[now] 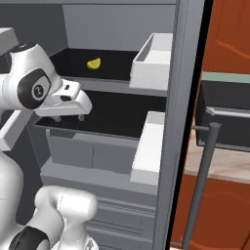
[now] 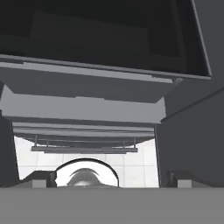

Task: There is a bowl on the dining counter. Grab a lemon wedge from the fridge and place it in the bowl. Then get the liquor bottle and glass cup from the cabinet and place them next to the bowl.

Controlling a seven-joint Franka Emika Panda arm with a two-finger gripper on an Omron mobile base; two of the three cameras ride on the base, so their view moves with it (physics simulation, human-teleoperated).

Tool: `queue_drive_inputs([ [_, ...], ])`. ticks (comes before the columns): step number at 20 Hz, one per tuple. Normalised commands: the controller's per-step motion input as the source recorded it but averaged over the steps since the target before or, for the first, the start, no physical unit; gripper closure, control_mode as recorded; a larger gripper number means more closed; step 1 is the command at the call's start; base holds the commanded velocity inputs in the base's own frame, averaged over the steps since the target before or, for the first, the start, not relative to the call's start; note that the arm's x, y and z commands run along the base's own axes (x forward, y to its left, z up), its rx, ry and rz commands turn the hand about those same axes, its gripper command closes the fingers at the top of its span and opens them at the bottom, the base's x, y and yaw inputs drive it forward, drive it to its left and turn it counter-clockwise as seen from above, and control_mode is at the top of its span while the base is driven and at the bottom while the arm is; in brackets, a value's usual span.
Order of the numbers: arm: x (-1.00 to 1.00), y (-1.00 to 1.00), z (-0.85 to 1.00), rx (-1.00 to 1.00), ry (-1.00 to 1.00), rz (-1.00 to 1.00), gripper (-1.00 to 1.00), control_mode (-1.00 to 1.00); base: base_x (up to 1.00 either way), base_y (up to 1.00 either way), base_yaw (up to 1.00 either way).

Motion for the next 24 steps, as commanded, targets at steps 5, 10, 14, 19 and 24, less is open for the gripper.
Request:
queue_drive_inputs([
  [5, 0.01, -0.04, 0.06, 0.02, -0.04, 0.01, -1.0, -1.0, 0.16, -0.09, 0.05],
  [10, 0.01, -0.23, 0.49, 0.11, -0.28, 0.06, -1.0, -1.0, 0.0, 0.0, 0.0],
  [14, 0.01, -0.21, 0.64, 0.12, -0.35, 0.05, -1.0, -1.0, 0.0, 0.0, 0.0],
  [19, 0.17, -0.06, 0.48, 0.11, -0.31, 0.05, -1.0, -1.0, 0.0, 0.0, 0.0],
  [24, 0.4, 0.0, 0.26, 0.06, -0.23, 0.05, -1.0, -1.0, 0.0, 0.0, 0.0],
])
